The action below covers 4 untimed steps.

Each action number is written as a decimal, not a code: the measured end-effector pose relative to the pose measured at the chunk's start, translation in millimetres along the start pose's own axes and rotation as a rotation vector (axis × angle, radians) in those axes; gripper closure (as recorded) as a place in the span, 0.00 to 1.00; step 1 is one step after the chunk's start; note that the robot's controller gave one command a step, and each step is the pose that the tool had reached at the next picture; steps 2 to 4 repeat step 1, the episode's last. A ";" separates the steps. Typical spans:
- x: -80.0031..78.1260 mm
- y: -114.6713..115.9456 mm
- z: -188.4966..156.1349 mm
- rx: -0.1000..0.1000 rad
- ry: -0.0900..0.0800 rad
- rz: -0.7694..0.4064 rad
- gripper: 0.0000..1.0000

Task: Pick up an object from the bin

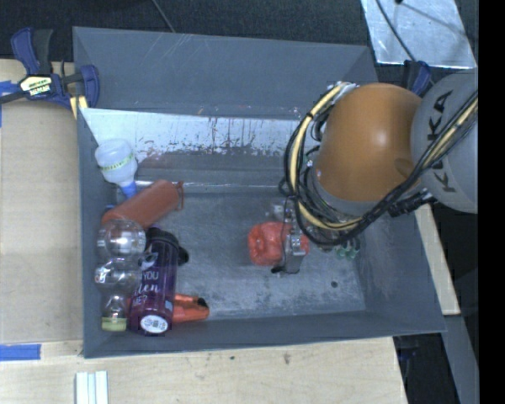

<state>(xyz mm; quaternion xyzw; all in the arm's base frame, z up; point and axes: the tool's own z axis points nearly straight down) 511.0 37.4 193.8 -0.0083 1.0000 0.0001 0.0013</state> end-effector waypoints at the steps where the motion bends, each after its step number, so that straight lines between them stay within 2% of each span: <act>1: -16.0 -0.8 -30.7 0.000 0.001 0.005 1.00; 4: -16.0 -0.8 -30.7 0.000 0.001 0.005 1.00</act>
Offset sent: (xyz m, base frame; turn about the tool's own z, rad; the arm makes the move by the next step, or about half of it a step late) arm 0.0176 0.0047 0.0612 0.0200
